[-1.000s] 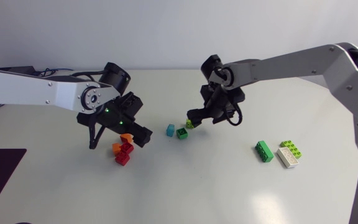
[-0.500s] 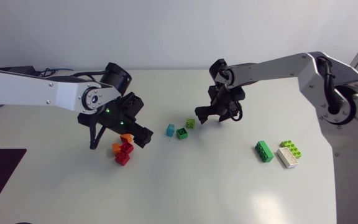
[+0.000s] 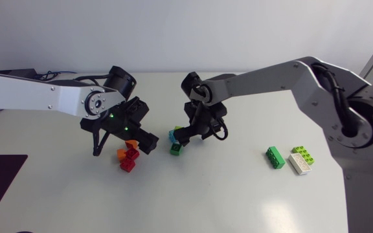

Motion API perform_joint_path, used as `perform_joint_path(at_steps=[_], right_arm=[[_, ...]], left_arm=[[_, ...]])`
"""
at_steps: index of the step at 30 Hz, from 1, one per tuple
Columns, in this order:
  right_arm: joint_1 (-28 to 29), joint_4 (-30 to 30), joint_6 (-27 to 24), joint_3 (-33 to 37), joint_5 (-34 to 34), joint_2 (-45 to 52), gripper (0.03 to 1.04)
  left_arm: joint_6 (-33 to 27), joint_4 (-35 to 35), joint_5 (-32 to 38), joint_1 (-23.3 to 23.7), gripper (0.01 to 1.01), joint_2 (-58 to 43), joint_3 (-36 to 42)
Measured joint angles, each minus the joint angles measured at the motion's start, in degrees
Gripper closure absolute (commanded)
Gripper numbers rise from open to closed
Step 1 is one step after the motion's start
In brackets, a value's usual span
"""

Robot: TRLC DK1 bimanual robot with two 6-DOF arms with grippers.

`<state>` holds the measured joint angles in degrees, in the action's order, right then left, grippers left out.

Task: Sort duplo bricks by size, large to the right and small to the left

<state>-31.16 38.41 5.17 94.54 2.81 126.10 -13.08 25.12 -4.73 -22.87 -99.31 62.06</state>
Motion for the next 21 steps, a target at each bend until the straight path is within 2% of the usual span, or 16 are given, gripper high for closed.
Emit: perform_joint_path(at_steps=[5, 13, 16, 21], right_arm=[[-1.14, -0.15, 0.02, -4.00, -0.02, -5.03, 0.07], [5.38, -0.92, -0.02, -9.38, 0.02, -14.60, 0.07], [8.52, -1.09, -0.07, -12.20, 0.17, -18.16, 0.07], [12.37, -1.16, -1.16, -17.09, 0.17, -24.22, 0.07]], left_arm=[[0.00, -0.02, 0.00, 0.00, 0.051, 0.33, -0.04], [0.00, 0.13, 0.04, -0.57, 0.051, 0.72, 1.25], [0.00, -0.28, 0.02, -2.32, 0.049, -1.53, 5.90], [0.04, 0.55, -0.02, -5.16, 0.051, -12.22, 19.37]])
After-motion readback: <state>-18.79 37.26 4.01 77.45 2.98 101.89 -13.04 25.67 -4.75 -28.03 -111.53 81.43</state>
